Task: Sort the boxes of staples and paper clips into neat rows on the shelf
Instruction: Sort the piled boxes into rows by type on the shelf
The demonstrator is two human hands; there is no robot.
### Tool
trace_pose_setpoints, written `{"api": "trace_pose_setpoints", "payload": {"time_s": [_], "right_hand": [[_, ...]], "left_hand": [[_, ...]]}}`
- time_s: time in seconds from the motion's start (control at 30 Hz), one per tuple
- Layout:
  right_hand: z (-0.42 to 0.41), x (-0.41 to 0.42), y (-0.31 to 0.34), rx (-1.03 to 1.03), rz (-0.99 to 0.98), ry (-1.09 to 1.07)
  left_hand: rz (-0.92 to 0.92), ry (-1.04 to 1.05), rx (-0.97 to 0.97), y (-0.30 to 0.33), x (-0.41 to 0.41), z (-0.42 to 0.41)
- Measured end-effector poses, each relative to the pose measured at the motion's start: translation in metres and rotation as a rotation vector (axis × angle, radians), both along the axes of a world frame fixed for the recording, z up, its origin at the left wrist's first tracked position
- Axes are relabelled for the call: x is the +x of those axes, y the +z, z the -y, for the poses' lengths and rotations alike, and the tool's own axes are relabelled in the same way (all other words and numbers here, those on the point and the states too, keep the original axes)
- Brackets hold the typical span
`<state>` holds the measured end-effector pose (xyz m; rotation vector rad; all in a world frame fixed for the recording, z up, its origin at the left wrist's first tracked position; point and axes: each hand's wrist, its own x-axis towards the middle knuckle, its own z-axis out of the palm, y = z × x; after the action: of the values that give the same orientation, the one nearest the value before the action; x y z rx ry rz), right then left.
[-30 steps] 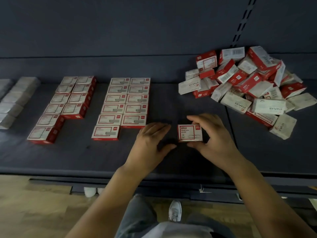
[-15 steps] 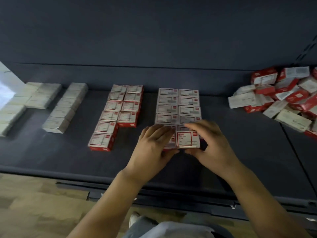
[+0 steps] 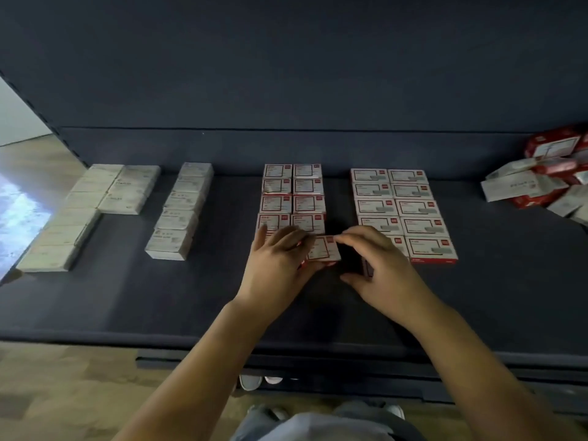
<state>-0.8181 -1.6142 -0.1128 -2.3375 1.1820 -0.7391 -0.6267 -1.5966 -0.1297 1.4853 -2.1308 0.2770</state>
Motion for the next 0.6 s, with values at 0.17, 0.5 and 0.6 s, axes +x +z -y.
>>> {"api": "trace_pose_setpoints", "payload": {"time_s": [0.17, 0.5, 0.6], "right_hand": [[-0.017, 0.006, 0.0, 0.038, 0.026, -0.078], [-0.038, 0.004, -0.004, 0.033, 0.018, -0.186], [-0.039, 0.006, -0.003, 0.027, 0.011, -0.203]], "left_hand": [[0.01, 0.014, 0.07, -0.002, 0.008, 0.002], [0.055, -0.081, 0.299, 0.003, 0.006, 0.002], [0.152, -0.081, 0.415, 0.002, 0.006, 0.004]]}}
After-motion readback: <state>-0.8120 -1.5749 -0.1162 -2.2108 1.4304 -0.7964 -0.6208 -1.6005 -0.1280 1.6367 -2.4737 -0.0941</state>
